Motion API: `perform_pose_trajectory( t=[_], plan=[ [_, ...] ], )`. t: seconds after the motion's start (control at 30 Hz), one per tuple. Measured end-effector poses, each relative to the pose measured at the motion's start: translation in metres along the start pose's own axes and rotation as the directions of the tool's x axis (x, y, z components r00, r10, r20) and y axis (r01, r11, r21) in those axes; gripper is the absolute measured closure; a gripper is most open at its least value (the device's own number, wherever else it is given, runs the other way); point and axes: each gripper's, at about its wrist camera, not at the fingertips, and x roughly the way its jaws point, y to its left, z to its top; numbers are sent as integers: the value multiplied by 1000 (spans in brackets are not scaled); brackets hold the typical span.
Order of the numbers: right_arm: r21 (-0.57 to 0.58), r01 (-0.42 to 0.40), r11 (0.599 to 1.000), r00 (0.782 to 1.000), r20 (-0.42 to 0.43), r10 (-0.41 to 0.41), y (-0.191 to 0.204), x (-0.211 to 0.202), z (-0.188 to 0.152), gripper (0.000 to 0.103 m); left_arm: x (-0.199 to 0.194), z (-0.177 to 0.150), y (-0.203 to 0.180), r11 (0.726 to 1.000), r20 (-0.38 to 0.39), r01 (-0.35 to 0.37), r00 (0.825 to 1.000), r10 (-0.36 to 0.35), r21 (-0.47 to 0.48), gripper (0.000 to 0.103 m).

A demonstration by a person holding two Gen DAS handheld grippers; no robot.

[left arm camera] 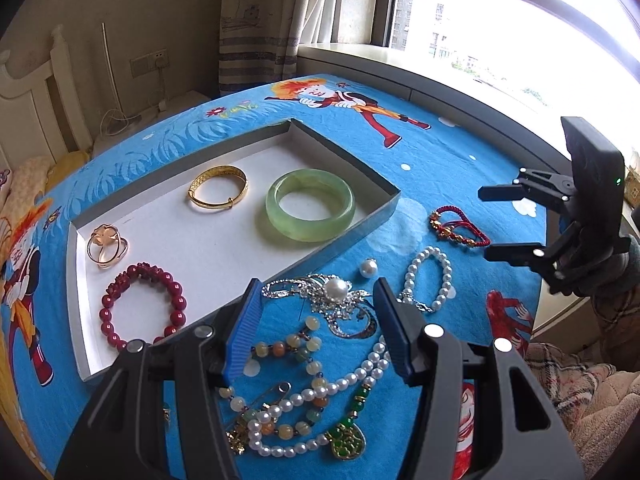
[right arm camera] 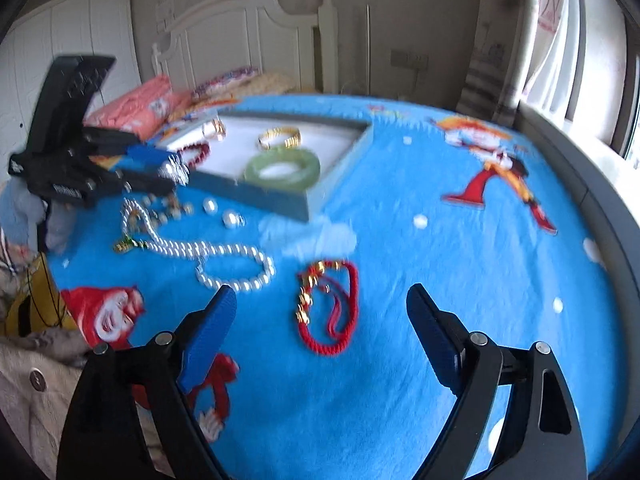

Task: Organize jewelry
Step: 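Lift the red string bracelet and set it down apart from the pile, open right gripper, then grasp the red string bracelet with the right gripper, carry it into the tray, release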

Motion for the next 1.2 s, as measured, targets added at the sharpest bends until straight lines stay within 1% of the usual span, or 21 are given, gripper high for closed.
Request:
perform_pose_trajectory(
  t=[0.03, 0.07, 0.17, 0.2, 0.23, 0.27, 0.3, 0.37, 0.4, 0.43, 0.5, 0.57, 0.6, 0.63, 0.73, 0.83, 0.9, 1.03, 1.13, 1.2],
  plan=[
    [-3, 16, 1000, 1000, -11, -16, 0, 3, -1, 31, -1, 0, 1, 1000, 2, -2, 1000, 2, -3, 47],
    [3, 20, 1000, 999, -26, -19, -1, 7, -1, 32, -2, 0, 3, 1000, 5, 0, 1000, 0, -7, 47],
    [21, -11, 1000, 999, -39, 12, -4, 14, 1, 35, -5, 1, 6, 1000, 12, 3, 1000, -3, -16, 47],
    [32, -29, 999, 999, -37, 30, -6, 14, 3, 41, -6, 1, 6, 1000, 13, 2, 1000, -1, -16, 47],
    [44, -41, 998, 999, -33, 42, -8, 14, 4, 49, -6, 2, 7, 1000, 15, 2, 1000, -2, -18, 47],
    [66, -56, 996, 998, -23, 58, -12, 13, 6, 53, -6, 2, 8, 1000, 17, 3, 1000, -3, -20, 47],
    [81, -57, 995, 998, -18, 59, -16, 13, 9, 60, -7, 2, 8, 1000, 19, 4, 1000, -3, -20, 47],
    [97, -40, 994, 999, -19, 42, -21, 15, 12, 66, -8, 2, 9, 1000, 25, 8, 1000, -7, -22, 47],
    [99, -30, 995, 999, -28, 33, -23, 18, 14, 74, -8, 2, 9, 1000, 26, 8, 1000, -8, -23, 47],
    [98, -23, 995, 999, -42, 27, -24, 21, 15, 80, -8, 2, 10, 1000, 29, 8, 1000, -8, -25, 47],
    [85, -2, 996, 996, -84, 10, -23, 31, 15, 82, -8, 2, 11, 1000, 32, 10, 999, -9, -28, 47],
    [64, 7, 998, 997, -82, -2, -19, 31, 14, 94, -9, 2, 13, 999, 34, 9, 999, -8, -33, 47],
    [54, 19, 998, 997, -80, -14, -17, 30, 14, 95, -9, 2, 15, 999, 35, 8, 999, -7, -36, 47],
    [26, 51, 998, 997, -67, -49, -13, 27, 14, 95, -9, 2, 17, 999, 35, 8, 999, -6, -40, 47],
    [4, 67, 998, 997, -23, -67, -7, 16, 18, 96, -10, 2, 23, 999, 41, 5, 999, -3, -51, 47],
    [-13, 92, 996, 995, 37, -92, -1, 1, 30, 96, -13, 4, 31, 997, 55, 10, 998, -6, -73, 47],
    [-24, 103, 994, 992, 80, -101, 1, -10, 43, 96, -14, 7, 35, 996, 63, 12, 998, -7, -85, 47],
    [-47, 110, 993, 986, 130, -103, 2, -19, 71, 96, -13, 13, 46, 994, 74, 11, 997, -3, -108, 47],
    [-71, 109, 992, 983, 153, -97, 6, -17, 91, 96, -8, 20, 54, 992, 76, 7, 997, 2, -128, 47],
    [-88, 100, 991, 983, 161, -85, 8, -9, 109, 96, -2, 26, 60, 990, 73, 2, 997, 9, -143, 47]
  ],
)
